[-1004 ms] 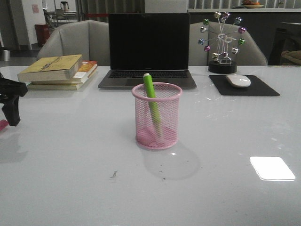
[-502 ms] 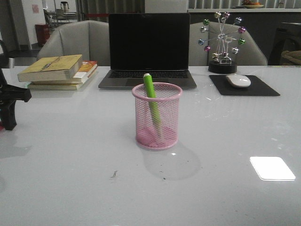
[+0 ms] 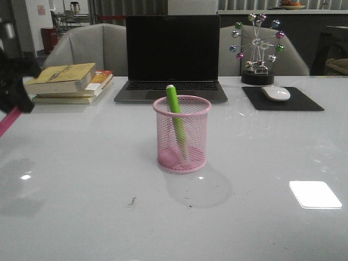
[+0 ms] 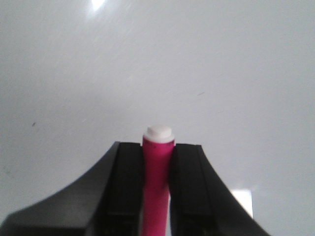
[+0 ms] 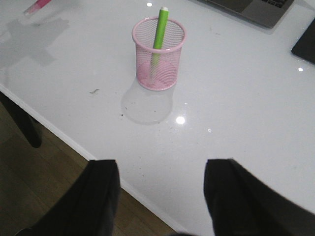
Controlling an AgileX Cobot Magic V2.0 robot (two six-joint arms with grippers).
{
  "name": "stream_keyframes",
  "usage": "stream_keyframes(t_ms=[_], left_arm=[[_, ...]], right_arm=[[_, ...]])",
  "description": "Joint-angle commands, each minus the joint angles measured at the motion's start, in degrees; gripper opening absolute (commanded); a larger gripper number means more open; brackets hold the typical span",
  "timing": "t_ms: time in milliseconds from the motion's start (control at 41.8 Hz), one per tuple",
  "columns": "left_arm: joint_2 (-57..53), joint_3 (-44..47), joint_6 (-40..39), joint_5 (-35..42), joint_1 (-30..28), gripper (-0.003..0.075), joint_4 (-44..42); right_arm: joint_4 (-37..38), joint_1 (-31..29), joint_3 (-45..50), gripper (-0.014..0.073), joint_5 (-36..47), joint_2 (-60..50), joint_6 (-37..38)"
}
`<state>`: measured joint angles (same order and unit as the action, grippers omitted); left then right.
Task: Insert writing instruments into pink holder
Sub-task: 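Grasp the pink marker with the left gripper and lift it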
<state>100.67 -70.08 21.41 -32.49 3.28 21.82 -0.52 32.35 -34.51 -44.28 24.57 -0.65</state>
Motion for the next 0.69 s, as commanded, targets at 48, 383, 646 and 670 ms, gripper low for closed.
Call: stream_keyframes(t_ms=[48,383,646,670], left_arm=[[-15.7,8.1,11.6,16.8,5.5,0.0092,13.2],[-28.6,16.8,11.5,45.6,29.8,0.0092,13.7],[-17.4,16.8,11.5,73.0,45.8,0.0092,13.7],[-16.2,16.8,11.5,75.8,46.5,0.0092,13.7]], right_arm=[[0.5,-0.2,-1.6,0.0492,4.3,0.3,0.0],[0.5,-0.2,-1.6,0.0492,4.3,0.3,0.0],[0.5,-0.2,-1.6,0.0492,4.3,0.3,0.0],[0.5,-0.2,-1.6,0.0492,4.3,0.3,0.0]])
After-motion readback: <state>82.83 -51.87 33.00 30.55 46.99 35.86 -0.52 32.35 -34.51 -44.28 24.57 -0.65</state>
